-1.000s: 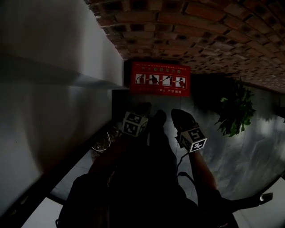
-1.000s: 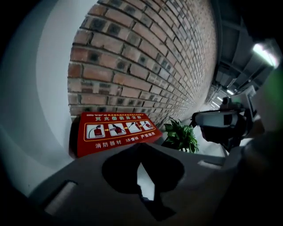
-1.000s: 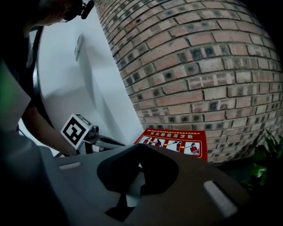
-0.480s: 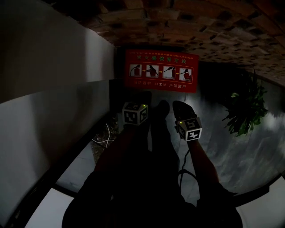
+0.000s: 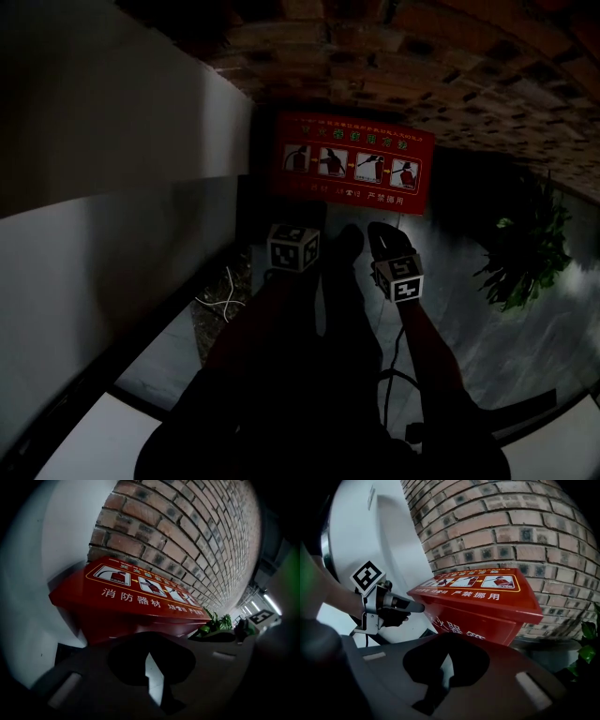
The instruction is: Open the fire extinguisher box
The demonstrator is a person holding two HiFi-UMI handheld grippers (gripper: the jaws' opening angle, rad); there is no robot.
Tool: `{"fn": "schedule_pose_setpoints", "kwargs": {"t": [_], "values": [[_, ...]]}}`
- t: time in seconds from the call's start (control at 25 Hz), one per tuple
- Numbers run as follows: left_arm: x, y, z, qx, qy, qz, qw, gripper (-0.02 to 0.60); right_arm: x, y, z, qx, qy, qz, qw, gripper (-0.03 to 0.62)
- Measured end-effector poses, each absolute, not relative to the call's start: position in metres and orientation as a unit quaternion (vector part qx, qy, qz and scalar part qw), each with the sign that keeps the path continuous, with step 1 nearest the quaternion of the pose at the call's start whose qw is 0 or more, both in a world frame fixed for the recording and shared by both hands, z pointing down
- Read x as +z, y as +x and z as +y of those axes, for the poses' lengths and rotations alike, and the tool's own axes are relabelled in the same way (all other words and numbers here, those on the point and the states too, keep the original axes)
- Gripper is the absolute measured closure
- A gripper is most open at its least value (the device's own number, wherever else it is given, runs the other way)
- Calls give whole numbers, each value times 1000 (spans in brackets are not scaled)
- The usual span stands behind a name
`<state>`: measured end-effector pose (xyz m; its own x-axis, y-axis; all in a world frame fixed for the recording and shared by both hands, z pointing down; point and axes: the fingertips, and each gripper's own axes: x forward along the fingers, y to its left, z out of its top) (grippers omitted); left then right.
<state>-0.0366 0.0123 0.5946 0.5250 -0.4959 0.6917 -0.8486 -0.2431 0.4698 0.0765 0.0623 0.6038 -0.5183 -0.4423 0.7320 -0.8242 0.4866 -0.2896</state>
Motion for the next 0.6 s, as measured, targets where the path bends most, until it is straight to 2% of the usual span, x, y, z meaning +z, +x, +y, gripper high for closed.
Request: {"fn": "schedule_pose_setpoints", "kwargs": {"t": [0.6], "values": [[596, -33, -3, 175, 751, -445, 456, 583, 630, 70, 31, 311, 376, -810, 324, 594]]}}
